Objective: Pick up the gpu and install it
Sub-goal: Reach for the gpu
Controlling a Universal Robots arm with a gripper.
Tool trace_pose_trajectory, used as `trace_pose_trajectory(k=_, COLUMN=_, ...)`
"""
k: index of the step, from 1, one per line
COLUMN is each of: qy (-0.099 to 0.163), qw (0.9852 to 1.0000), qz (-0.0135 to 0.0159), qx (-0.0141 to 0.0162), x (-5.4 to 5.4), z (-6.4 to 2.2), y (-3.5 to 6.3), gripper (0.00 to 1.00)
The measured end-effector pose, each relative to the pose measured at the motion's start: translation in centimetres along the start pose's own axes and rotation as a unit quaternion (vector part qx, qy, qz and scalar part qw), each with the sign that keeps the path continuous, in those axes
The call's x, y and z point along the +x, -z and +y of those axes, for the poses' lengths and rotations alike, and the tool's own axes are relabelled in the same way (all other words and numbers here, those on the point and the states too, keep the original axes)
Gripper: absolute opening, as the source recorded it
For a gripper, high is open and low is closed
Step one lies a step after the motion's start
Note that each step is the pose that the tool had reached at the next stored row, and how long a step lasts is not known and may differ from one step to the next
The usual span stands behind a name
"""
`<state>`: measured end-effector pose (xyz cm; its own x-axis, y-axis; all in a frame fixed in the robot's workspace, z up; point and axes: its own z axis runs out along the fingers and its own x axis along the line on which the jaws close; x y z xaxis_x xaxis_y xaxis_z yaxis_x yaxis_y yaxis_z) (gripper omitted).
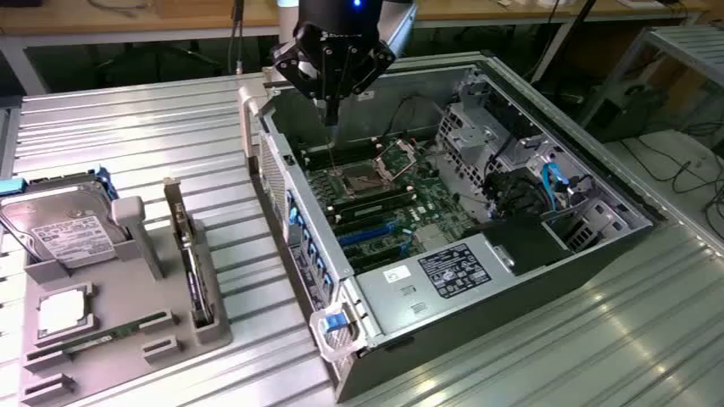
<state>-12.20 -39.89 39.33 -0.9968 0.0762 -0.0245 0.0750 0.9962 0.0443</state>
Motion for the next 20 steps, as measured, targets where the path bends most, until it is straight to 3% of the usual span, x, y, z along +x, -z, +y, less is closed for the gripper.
trace_pose_trajectory(k=20, qy=0.0, qw=1.0, qz=0.0, qx=0.0, x=0.76, z=-0.15, y=0.02, gripper=0.11)
